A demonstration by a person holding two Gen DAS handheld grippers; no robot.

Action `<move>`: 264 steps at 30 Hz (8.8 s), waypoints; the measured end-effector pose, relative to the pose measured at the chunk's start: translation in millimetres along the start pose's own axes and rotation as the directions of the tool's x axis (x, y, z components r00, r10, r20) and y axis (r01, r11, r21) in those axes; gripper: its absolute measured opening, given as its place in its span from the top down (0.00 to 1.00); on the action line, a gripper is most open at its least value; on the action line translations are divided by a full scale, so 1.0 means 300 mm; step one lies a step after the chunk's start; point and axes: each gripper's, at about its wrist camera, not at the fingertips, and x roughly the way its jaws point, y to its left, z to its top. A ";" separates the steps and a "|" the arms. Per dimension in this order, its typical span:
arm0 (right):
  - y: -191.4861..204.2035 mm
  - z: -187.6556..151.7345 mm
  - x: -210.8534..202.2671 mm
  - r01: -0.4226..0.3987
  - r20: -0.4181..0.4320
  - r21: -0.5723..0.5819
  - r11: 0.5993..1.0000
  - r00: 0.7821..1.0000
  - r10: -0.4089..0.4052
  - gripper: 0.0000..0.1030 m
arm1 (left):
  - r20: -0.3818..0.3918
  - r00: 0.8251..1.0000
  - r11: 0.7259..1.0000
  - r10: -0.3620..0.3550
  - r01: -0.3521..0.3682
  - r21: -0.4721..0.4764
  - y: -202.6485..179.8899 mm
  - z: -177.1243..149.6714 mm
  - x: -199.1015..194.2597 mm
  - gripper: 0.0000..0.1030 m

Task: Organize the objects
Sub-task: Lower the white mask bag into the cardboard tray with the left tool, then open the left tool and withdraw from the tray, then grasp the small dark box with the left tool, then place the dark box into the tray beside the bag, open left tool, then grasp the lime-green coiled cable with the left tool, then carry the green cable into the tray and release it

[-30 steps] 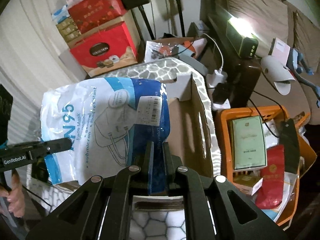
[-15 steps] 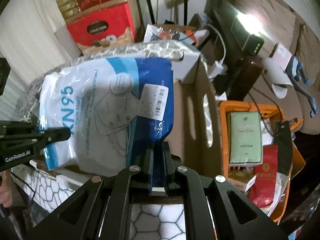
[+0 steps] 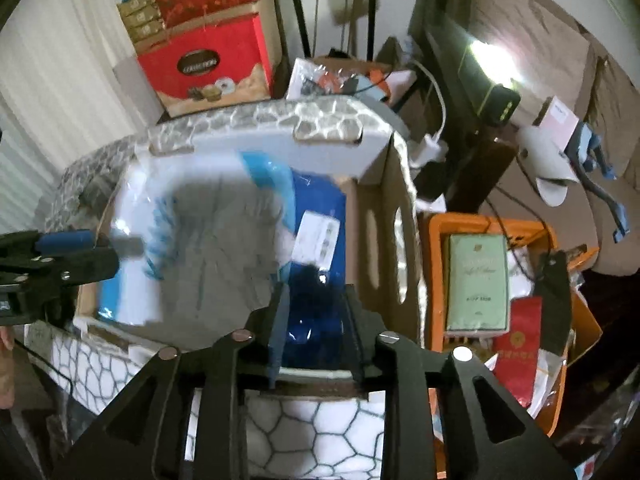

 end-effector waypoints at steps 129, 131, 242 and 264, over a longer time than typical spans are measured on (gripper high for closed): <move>-0.186 -0.079 0.092 0.005 -0.026 0.122 0.992 1.000 -0.002 0.96 | 0.164 0.981 0.987 -0.099 0.117 -0.108 0.052 -0.152 0.017 0.68; -0.189 -0.080 0.093 0.005 -0.027 0.122 0.993 1.000 -0.002 0.96 | 0.172 0.980 0.989 -0.098 0.116 -0.097 0.047 -0.154 -0.005 0.57; -0.182 -0.084 0.089 0.008 -0.024 0.120 0.993 1.000 -0.005 0.95 | 0.054 0.995 0.991 0.078 -0.083 0.107 -0.006 0.112 0.155 0.72; -0.183 -0.084 0.089 0.005 -0.024 0.121 0.993 1.000 -0.002 0.95 | 0.179 0.984 0.998 -0.013 0.002 0.061 0.069 0.032 -0.102 0.24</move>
